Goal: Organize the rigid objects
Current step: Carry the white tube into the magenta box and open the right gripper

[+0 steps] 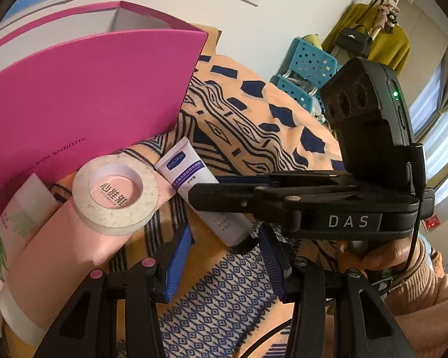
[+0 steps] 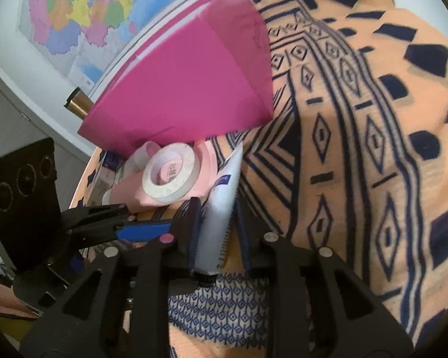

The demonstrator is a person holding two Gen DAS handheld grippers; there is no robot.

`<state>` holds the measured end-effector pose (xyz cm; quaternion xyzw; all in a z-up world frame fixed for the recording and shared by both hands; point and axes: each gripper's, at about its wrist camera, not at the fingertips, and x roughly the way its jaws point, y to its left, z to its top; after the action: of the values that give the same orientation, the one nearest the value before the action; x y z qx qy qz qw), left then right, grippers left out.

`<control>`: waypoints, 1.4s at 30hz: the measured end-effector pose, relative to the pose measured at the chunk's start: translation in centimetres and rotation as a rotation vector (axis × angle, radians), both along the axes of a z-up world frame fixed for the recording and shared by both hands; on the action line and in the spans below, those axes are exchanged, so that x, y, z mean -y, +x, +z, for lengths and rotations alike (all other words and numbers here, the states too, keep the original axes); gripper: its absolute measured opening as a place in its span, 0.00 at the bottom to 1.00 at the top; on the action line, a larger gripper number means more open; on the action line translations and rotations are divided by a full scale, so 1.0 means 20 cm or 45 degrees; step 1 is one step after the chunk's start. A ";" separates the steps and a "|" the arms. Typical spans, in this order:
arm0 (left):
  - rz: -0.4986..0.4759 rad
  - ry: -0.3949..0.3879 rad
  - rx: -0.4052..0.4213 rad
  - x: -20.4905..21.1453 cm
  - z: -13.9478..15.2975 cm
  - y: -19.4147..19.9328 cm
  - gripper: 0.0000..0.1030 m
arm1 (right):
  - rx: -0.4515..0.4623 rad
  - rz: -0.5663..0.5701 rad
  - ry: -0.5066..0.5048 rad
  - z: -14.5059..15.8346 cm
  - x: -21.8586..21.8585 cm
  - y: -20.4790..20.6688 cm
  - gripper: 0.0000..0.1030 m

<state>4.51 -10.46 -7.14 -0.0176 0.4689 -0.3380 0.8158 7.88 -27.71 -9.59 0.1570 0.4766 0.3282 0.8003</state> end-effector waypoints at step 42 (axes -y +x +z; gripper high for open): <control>0.066 -0.055 0.380 -0.09 0.60 0.27 0.35 | 0.409 0.017 0.243 0.61 -0.06 0.27 0.20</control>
<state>9.87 -8.72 4.95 0.0031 0.3344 -0.3256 0.8844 13.22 -26.54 2.52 0.1747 0.3105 0.3980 0.8454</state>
